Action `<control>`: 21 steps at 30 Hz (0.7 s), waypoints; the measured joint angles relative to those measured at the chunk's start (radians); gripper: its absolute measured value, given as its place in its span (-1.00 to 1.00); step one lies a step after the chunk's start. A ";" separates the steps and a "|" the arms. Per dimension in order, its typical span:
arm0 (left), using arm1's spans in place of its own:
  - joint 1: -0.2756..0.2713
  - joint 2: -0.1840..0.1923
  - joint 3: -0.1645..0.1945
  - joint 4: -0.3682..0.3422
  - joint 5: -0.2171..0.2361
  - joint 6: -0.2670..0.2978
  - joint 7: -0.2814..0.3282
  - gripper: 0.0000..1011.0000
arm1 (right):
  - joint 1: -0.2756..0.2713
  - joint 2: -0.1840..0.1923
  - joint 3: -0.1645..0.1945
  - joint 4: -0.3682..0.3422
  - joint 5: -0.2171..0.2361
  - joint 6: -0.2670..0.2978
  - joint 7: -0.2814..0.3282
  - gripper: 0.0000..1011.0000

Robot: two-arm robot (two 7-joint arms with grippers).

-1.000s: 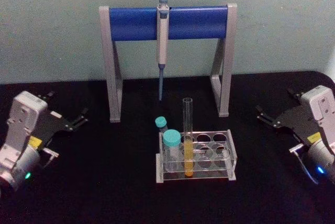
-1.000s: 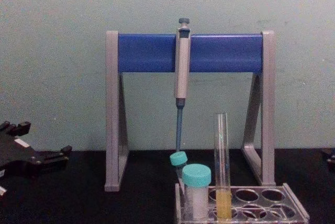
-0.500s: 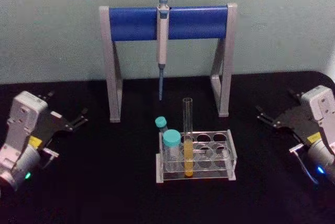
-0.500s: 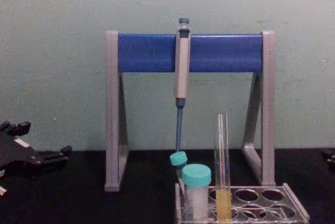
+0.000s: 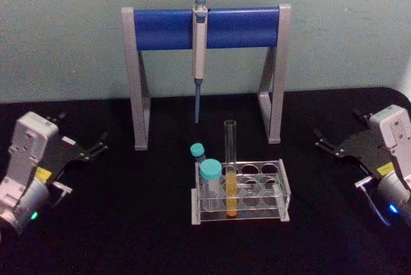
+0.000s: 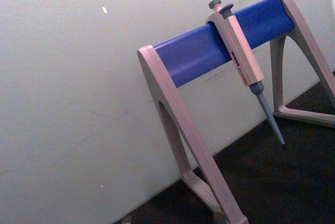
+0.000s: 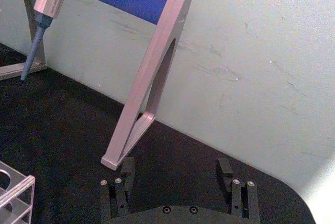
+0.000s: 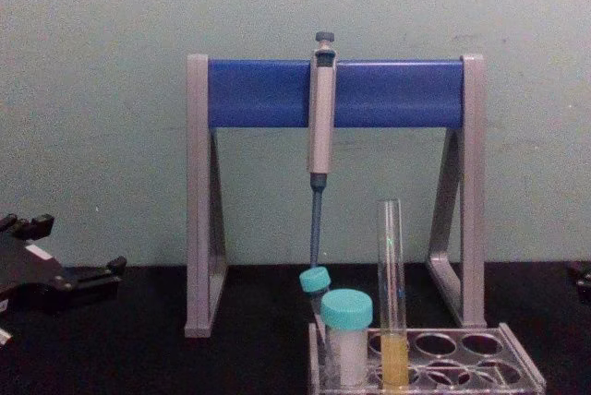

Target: Pick up the test tube from the test tube rack, shake it, then place it back into the test tube rack.

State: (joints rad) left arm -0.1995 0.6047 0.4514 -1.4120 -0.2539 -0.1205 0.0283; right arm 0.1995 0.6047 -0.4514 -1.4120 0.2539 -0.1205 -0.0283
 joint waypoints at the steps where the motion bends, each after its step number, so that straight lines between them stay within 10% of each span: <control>1: 0.000 0.000 0.000 0.000 0.000 0.000 0.000 0.98 | 0.000 0.000 0.000 0.000 0.000 0.000 0.000 0.98; 21: 0.000 0.000 0.000 0.000 0.000 0.000 0.000 0.98 | -0.036 0.000 0.025 -0.044 0.001 0.016 0.014 0.98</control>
State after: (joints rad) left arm -0.1995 0.6047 0.4514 -1.4120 -0.2540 -0.1205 0.0283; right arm 0.1638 0.6044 -0.4264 -1.4561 0.2549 -0.1048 -0.0143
